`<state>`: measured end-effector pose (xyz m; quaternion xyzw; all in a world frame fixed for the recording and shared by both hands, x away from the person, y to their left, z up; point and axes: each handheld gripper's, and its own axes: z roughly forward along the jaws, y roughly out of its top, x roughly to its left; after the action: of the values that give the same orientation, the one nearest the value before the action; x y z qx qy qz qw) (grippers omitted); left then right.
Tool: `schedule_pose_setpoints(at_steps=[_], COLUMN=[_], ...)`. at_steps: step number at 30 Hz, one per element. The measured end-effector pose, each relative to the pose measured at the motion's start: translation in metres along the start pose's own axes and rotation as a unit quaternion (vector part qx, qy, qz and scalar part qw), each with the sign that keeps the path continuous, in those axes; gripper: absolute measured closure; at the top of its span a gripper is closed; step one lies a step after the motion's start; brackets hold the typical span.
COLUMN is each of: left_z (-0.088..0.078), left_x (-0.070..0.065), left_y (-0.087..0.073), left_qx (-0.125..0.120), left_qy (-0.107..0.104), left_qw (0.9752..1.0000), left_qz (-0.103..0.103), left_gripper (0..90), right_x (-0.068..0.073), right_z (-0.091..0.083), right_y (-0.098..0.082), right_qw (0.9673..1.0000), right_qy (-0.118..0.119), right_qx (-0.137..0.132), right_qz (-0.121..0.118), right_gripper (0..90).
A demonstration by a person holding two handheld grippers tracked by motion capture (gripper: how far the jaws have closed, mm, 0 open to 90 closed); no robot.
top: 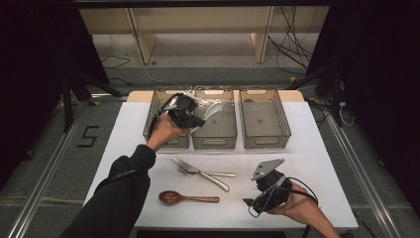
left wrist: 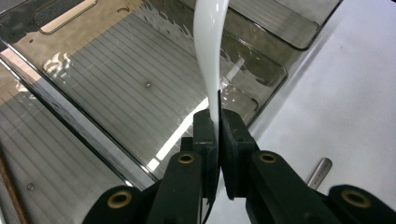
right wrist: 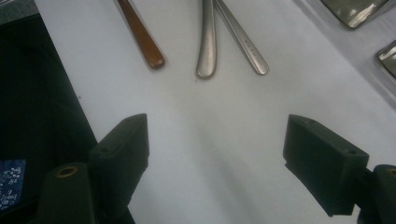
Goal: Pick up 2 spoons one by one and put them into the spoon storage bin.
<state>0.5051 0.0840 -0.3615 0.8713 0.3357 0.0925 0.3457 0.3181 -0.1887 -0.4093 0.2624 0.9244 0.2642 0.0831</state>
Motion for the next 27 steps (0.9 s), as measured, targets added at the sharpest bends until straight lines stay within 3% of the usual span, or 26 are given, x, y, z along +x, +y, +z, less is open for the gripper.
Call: schedule_pose_setpoints(at_steps=[27], left_z=[0.041], left_x=[0.02], left_y=[0.024], left_qx=[0.009], left_qy=[0.023], left_qw=[0.9989], left_qz=[-0.041], left_gripper=[85.0], right_x=[0.0], right_z=[0.001], right_y=[0.0], right_qw=[1.0], right_qy=[0.004], right_qx=[0.001], right_qz=[-0.004], right_gripper=[23.6])
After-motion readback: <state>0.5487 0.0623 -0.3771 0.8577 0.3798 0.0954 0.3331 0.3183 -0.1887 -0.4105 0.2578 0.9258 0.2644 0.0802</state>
